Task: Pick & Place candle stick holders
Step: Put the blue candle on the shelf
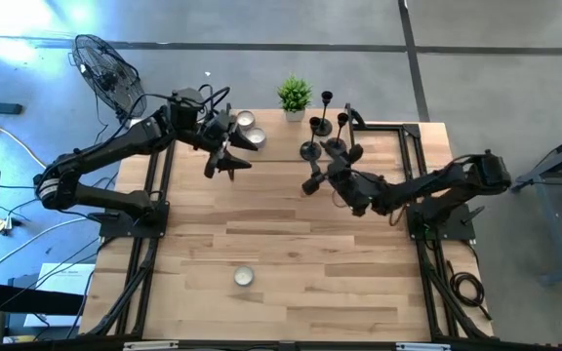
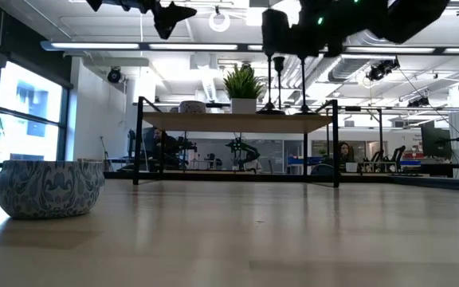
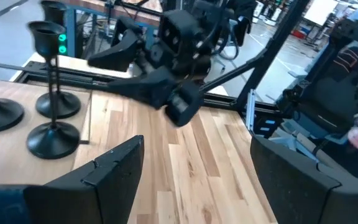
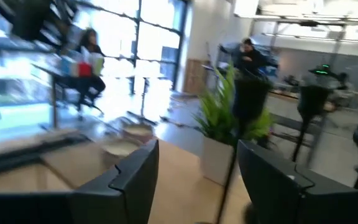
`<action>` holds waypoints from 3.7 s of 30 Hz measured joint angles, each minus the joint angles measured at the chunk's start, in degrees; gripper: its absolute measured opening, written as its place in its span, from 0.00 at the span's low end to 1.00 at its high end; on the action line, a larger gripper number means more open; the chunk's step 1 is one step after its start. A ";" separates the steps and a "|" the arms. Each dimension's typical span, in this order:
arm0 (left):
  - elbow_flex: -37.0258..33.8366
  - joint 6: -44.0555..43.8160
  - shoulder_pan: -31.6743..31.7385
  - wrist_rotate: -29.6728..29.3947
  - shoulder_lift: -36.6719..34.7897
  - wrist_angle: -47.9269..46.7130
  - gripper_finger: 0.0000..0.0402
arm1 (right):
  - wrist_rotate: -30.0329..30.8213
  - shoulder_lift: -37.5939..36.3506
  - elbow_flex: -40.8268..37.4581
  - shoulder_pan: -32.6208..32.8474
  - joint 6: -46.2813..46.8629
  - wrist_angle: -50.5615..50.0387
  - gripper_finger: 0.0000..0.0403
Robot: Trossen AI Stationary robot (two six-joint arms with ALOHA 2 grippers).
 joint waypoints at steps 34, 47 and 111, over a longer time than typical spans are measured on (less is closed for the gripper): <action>0.00 -1.30 -25.52 -12.15 -1.31 -6.16 0.72 | 10.43 -28.27 0.00 22.17 -19.36 -9.63 0.52; 0.00 -5.86 -39.34 -49.68 -1.31 -5.75 0.87 | 10.98 -28.27 0.00 27.47 -17.30 -13.06 0.52; 36.08 -18.71 -60.73 -47.12 28.59 -60.51 0.97 | -6.37 -28.21 -0.02 35.77 23.21 -26.00 0.38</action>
